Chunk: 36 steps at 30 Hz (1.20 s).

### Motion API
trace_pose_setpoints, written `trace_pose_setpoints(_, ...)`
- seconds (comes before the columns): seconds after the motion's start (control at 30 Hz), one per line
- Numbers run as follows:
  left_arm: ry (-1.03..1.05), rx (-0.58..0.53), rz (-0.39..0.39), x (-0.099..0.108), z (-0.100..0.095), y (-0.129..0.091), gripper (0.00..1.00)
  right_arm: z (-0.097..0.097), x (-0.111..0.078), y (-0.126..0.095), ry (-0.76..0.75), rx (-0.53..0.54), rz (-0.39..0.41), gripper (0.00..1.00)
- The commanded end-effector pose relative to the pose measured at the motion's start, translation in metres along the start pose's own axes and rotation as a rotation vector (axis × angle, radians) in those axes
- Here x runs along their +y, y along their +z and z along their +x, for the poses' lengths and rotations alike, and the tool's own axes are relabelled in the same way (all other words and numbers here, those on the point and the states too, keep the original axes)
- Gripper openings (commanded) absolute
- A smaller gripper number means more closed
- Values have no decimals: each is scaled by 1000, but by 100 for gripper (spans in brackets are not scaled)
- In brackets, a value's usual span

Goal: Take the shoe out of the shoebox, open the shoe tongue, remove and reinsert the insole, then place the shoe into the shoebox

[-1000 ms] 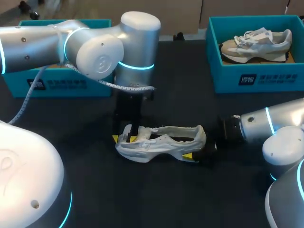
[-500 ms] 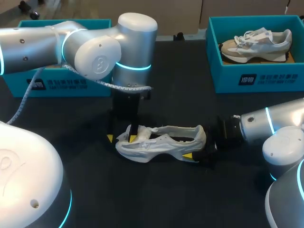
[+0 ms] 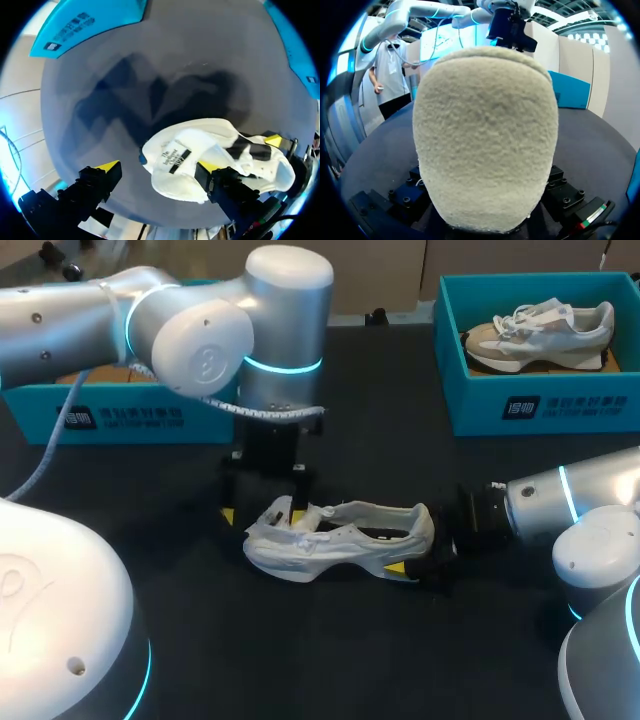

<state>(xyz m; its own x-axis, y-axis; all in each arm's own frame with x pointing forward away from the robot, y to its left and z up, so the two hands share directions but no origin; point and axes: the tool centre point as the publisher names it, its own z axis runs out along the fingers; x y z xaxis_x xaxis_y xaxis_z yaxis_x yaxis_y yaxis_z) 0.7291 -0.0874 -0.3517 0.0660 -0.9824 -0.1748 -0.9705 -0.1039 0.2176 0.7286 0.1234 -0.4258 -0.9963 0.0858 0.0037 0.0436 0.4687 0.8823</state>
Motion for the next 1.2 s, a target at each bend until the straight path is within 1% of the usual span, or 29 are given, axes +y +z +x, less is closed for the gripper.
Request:
trace_pose_setpoints(0.03,40,12,37,5,-4,-12,100,0,-1,6,0,-2,6,0)
trace_pose_setpoints(0.23,155,28,120,6,0,-27,100,0,-1,6,0,-2,6,0)
trace_pose_setpoints(0.33,244,62,172,7,1,-38,100,0,-1,6,0,-2,6,0)
trace_pose_setpoints(0.37,295,71,207,7,2,-42,100,0,-1,6,0,-2,6,0)
trace_pose_setpoints(0.43,351,70,243,7,3,-46,100,0,-1,6,0,-2,6,0)
trace_pose_setpoints(0.47,408,63,282,8,6,-50,100,0,-1,6,0,-2,6,0)
trace_pose_setpoints(0.53,466,73,296,8,9,-54,100,0,-1,6,0,-2,6,0)
trace_pose_setpoints(0.57,524,78,323,8,10,-58,100,0,-1,6,0,-2,6,0)
trace_pose_setpoints(0.67,658,80,367,8,13,-68,100,0,-1,6,0,-2,6,0)
trace_pose_setpoints(0.73,734,95,369,6,15,-73,100,0,-1,6,0,-2,6,0)
trace_pose_setpoints(0.83,866,87,386,4,22,-80,100,0,-1,6,0,-2,6,0)
trace_pose_setpoints(0.97,1036,63,398,4,36,-89,100,0,-1,6,0,-2,6,0)
trace_pose_setpoints(1.0,1069,71,382,3,40,-91,100,0,-1,6,0,-2,6,0)
trace_pose_setpoints(1.17,1255,49,392,4,59,-99,100,0,-1,6,0,-2,6,0)
trace_pose_setpoints(1.2,1282,38,405,4,63,-100,100,0,-1,6,0,-2,6,0)
